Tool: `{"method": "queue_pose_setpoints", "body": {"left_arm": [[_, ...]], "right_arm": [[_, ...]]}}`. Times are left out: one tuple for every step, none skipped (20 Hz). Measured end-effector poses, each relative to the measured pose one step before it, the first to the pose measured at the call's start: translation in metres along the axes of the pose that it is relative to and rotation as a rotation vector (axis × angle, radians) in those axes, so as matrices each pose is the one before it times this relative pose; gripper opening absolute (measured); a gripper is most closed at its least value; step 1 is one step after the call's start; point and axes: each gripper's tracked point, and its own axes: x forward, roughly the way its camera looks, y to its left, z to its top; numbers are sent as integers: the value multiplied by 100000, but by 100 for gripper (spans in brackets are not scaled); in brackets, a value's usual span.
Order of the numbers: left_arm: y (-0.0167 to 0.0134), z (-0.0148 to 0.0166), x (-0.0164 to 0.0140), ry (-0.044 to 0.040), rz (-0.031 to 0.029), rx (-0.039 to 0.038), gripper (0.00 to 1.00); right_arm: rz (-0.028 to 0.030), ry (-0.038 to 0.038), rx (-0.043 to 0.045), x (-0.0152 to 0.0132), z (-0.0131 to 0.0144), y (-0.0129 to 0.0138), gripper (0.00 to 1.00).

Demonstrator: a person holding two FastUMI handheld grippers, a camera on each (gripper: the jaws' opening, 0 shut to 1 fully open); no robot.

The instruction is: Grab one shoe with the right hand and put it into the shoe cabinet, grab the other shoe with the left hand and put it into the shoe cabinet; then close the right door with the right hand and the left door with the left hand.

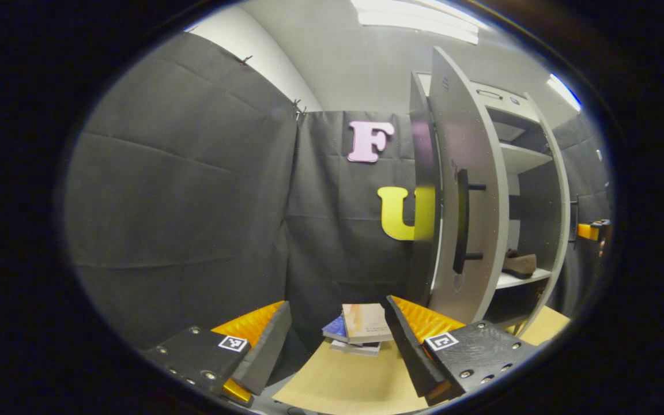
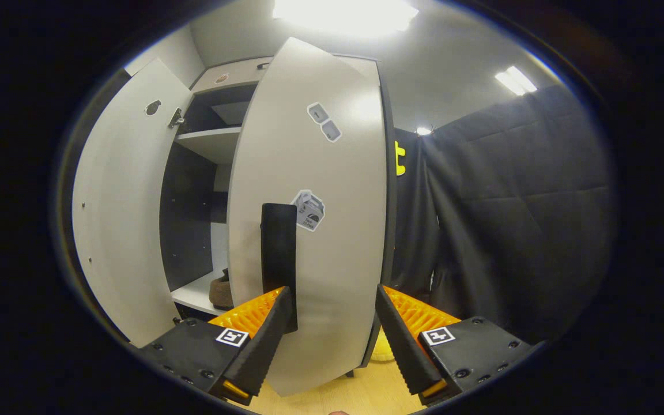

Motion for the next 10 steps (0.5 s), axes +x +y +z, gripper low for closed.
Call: {"method": "queue_pose_setpoints", "body": {"left_arm": [[251, -52, -27, 254, 635, -224, 96], [122, -158, -215, 258, 371, -188, 97], [148, -21, -50, 164, 210, -77, 97], [-26, 6, 23, 201, -5, 52, 98], [-250, 32, 49, 43, -277, 103, 98], [-221, 99, 156, -93, -520, 144, 99], [-178, 114, 162, -120, -557, 210, 99], [-237, 140, 279, -147, -705, 214, 100], [-206, 187, 308, -285, -831, 146, 100], [-351, 189, 331, -322, -941, 242, 100]], "right_arm": [[517, 40, 61, 262, 58, 608, 93], [535, 128, 308, 223, -39, 412, 93], [572, 132, 383, 340, -22, 266, 93], [359, 12, 357, 105, -11, 100, 93], [364, 44, 272, 91, -2, 16, 93], [188, -13, 365, 167, -45, 35, 93], [-65, 41, 535, -19, -2, 11, 93], [-250, 259, 275, -119, -101, -45, 93], [-847, 123, 12, -150, -238, -222, 93], [-872, -414, -176, -294, 25, -207, 94]]}}
